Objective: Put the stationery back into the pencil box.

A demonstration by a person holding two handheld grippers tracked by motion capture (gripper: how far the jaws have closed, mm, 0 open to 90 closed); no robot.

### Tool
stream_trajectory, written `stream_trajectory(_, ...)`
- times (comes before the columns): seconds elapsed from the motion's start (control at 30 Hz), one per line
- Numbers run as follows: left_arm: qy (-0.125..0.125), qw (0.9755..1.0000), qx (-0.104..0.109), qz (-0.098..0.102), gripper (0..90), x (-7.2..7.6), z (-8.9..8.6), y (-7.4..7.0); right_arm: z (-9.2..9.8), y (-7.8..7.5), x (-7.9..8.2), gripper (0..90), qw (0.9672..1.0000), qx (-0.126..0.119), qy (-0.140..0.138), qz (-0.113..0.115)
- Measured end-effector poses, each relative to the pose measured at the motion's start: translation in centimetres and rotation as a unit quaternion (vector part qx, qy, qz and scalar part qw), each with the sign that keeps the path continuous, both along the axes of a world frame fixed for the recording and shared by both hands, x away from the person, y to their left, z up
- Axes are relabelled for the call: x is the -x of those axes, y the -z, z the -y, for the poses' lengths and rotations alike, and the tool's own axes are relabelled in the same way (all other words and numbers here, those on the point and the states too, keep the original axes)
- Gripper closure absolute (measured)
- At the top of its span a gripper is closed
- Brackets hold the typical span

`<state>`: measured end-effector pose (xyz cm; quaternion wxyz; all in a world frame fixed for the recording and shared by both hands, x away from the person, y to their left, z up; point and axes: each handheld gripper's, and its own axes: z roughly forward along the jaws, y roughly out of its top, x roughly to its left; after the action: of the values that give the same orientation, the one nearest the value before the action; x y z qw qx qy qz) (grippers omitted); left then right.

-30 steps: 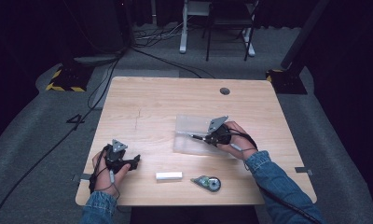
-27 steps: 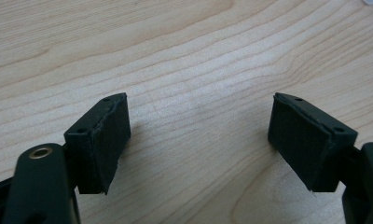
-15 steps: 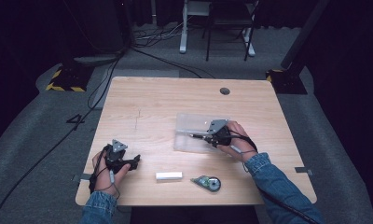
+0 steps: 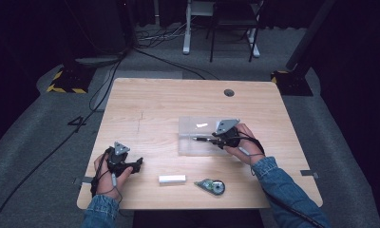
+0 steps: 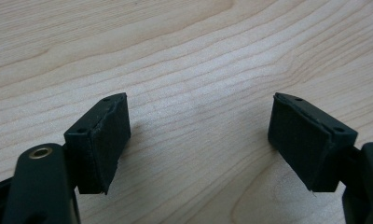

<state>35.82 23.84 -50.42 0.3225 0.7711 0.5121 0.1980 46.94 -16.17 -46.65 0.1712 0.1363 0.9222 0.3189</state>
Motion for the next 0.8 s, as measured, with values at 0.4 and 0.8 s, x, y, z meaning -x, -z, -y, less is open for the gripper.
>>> stream_trajectory(0.4, 0.000, 1.0000, 0.000, 0.000, 21.3, 0.0, 0.0, 0.0, 0.1, 1.0, 0.0, 80.5, 0.9980, -0.016, 0.007, -0.061)
stream_trajectory(0.8, 0.000, 1.0000, 0.000, 0.000, 21.3, 0.0, 0.0, 0.0, 0.3, 1.6, -0.6, 80.1, 0.9980, -0.012, 0.025, -0.057)
